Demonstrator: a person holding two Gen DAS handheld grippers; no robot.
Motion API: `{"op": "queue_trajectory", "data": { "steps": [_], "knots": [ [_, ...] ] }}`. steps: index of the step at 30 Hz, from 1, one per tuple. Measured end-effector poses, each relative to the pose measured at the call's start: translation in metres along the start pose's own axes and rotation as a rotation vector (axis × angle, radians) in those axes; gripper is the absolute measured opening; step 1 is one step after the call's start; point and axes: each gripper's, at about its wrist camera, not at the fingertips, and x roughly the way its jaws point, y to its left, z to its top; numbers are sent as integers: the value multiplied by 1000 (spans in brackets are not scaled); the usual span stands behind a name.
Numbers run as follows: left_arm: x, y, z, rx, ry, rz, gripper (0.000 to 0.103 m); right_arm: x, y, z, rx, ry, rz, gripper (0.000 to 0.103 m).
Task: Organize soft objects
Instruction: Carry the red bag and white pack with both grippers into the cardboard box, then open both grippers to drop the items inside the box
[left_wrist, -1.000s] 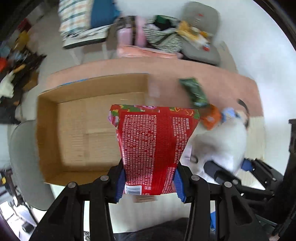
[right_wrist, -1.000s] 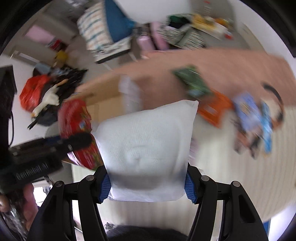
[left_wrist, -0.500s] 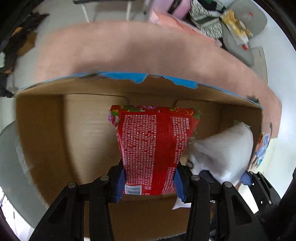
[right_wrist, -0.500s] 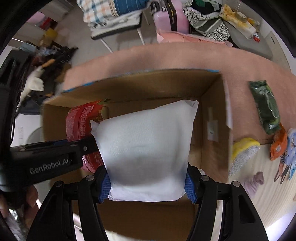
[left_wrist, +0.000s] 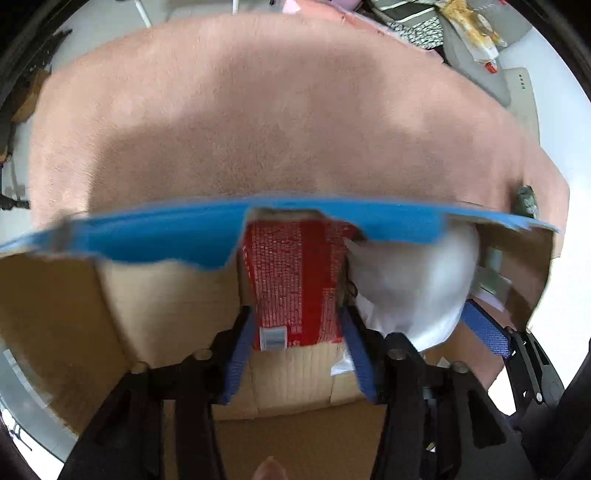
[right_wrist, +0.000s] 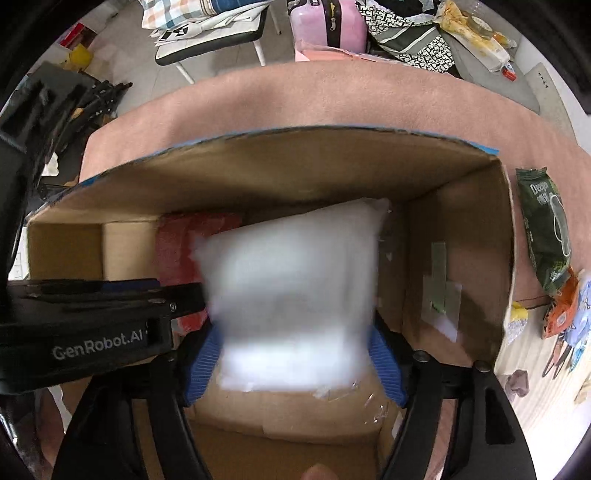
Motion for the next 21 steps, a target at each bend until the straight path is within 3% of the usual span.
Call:
{"op": "queue_trajectory", "data": {
  "steps": [1,2,3,5,8,15,21],
  "knots": [
    [-9,-1,-4,6,-28,21,68,-6,1,-3,-1,-8,-18,94],
    [-16,-3,-8,16,-47,35,82,-11,0,-5,-5,-14,-23,100],
    [-25,-6,-15,31,-71,57,89,-17,0,-8,-9,-20,-24,100],
    [-41,-9,-29,41,-126,100,89,-32,-2,-18,-2,-37,-31,103],
    [-58,-7,-63,38,-195,149,98,-47,0,-29,-21,-63,-32,103],
    [-82,23,-119,-14,-349,149,98,-84,2,-77,-26,-145,-68,103],
    [-83,22,-161,4,-407,172,98,-114,2,-122,-39,-206,-66,103]
  ]
}}
